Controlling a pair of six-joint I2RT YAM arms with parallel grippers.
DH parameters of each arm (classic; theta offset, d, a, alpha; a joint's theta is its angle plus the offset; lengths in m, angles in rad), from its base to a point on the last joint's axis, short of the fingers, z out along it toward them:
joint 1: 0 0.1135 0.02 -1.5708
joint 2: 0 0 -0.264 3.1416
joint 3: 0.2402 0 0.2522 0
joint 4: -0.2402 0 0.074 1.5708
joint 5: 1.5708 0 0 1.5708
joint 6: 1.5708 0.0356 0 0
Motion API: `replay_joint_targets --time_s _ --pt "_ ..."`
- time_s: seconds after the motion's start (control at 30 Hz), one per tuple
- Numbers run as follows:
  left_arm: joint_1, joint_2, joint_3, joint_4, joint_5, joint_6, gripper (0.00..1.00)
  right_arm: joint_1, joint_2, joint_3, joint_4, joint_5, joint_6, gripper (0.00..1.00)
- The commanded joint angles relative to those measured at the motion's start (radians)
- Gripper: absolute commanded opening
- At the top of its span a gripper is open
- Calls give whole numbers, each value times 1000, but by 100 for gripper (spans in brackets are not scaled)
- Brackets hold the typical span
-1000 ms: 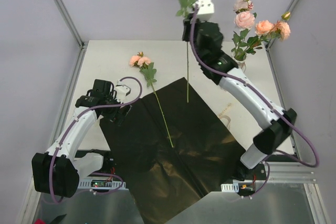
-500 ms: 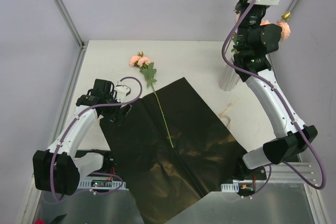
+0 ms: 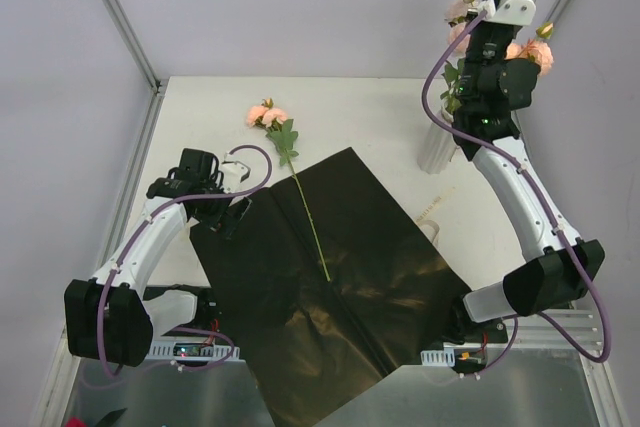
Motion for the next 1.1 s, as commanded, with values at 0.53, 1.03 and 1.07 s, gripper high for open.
replay_joint_targets --time_s 0.53,1.03,1.07 --pt "14 -26 28 -8 9 -2 99 -54 -74 -206 70 104 70 37" --pt "17 -28 105 -8 -59 -80 99 285 -322 -326 -449 172 323 87" --pt "17 -23 106 -8 -74 -82 99 307 -308 -320 -478 161 337 88"
